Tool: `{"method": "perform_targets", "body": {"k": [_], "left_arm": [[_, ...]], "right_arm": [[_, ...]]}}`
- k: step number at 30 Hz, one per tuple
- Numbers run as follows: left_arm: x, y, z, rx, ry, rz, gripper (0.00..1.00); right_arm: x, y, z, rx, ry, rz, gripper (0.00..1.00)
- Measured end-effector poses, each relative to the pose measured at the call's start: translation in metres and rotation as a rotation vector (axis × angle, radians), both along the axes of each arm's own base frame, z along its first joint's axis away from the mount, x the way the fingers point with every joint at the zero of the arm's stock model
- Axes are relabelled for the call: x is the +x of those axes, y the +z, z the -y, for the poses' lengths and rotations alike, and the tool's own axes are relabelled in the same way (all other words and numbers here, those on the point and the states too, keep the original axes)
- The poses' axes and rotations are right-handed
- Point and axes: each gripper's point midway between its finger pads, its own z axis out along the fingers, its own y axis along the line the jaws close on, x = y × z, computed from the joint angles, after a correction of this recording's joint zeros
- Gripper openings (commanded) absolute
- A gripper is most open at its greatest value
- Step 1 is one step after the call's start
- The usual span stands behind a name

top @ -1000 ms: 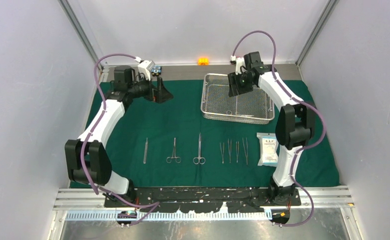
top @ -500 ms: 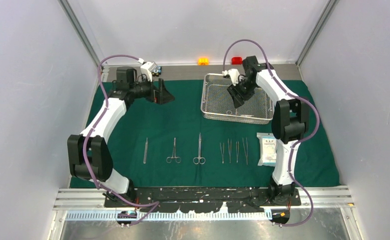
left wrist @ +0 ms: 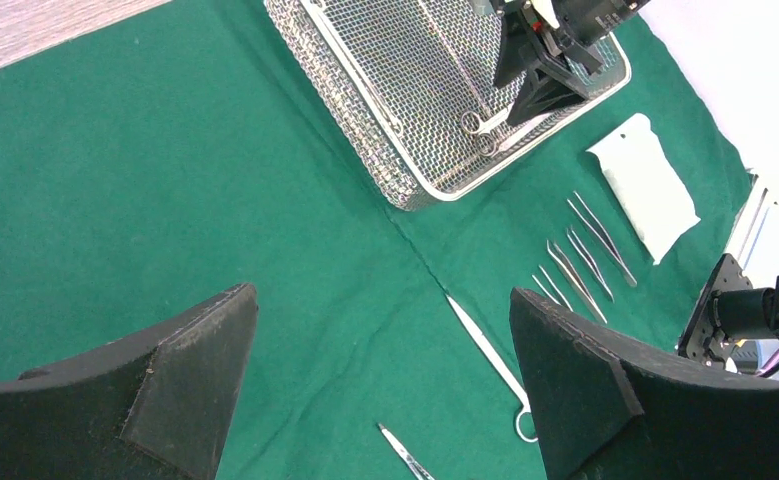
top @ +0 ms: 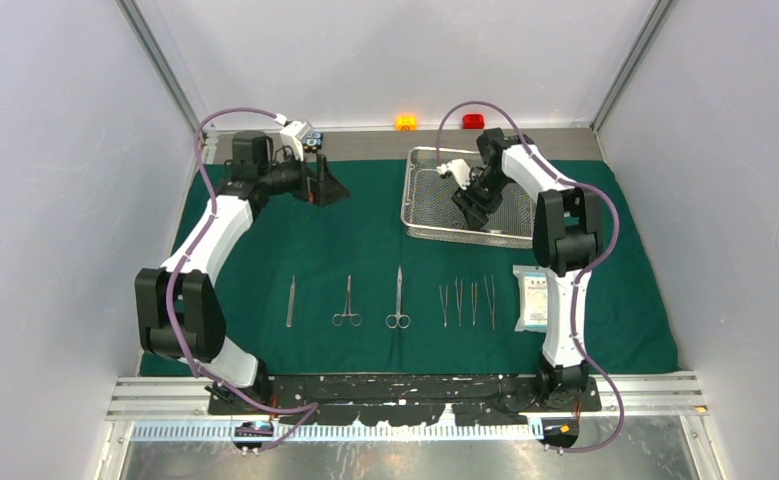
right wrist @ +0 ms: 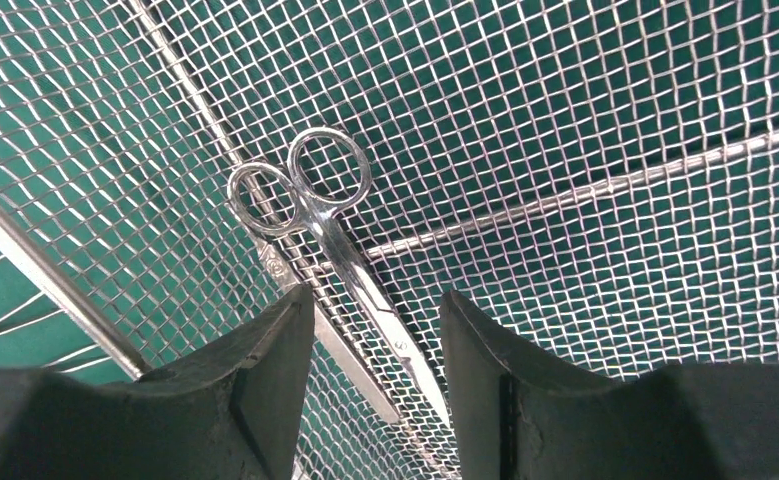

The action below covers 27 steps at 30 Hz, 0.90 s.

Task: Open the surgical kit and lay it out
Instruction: Pick up the medical item from the container.

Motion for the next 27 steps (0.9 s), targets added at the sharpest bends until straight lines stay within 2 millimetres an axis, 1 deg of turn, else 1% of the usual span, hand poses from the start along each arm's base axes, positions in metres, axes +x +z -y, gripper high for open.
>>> {"method": "perform_targets", "body": {"k": [2,4,6,10,13,15,23,27], "left_arm": [[0.001,-0.001,0.0,-0.003,0.0,-0.003,1.0],[0.002,-0.003,0.001,-0.008,0.002,-0.012,1.0],[0.003,-0.006,0.002,-0.014,0.002,-0.025,1.0],[0.004,-0.012,0.002,-0.018,0.002,-0.045,1.0],[0.004,-0.014,0.003,-0.023,0.0,-0.057,1.0],[0.004,-0.014,0.004,-0.027,0.001,-0.062,1.0],[0.005,-0.012,0.004,-0.034,0.0,-0.055,1.0],[0.005,-0.012,0.004,-0.034,-0.001,-0.054,1.0]], "right_arm": [[0.0,-0.003,0.0,-0.001,0.014,0.005,0.54],[-0.005,-0.009,0.002,-0.01,0.026,-0.005,0.54],[-0.007,-0.007,0.003,-0.012,0.043,0.009,0.54],[-0.009,-0.009,0.004,-0.024,0.069,0.016,0.54],[-0.008,-0.01,0.005,-0.034,0.08,0.03,0.51],[-0.008,-0.011,0.006,-0.046,0.082,0.041,0.46],[0.003,-0.012,0.011,-0.085,0.068,0.097,0.17],[0.007,-0.01,0.01,-0.082,0.053,0.11,0.09]]}}
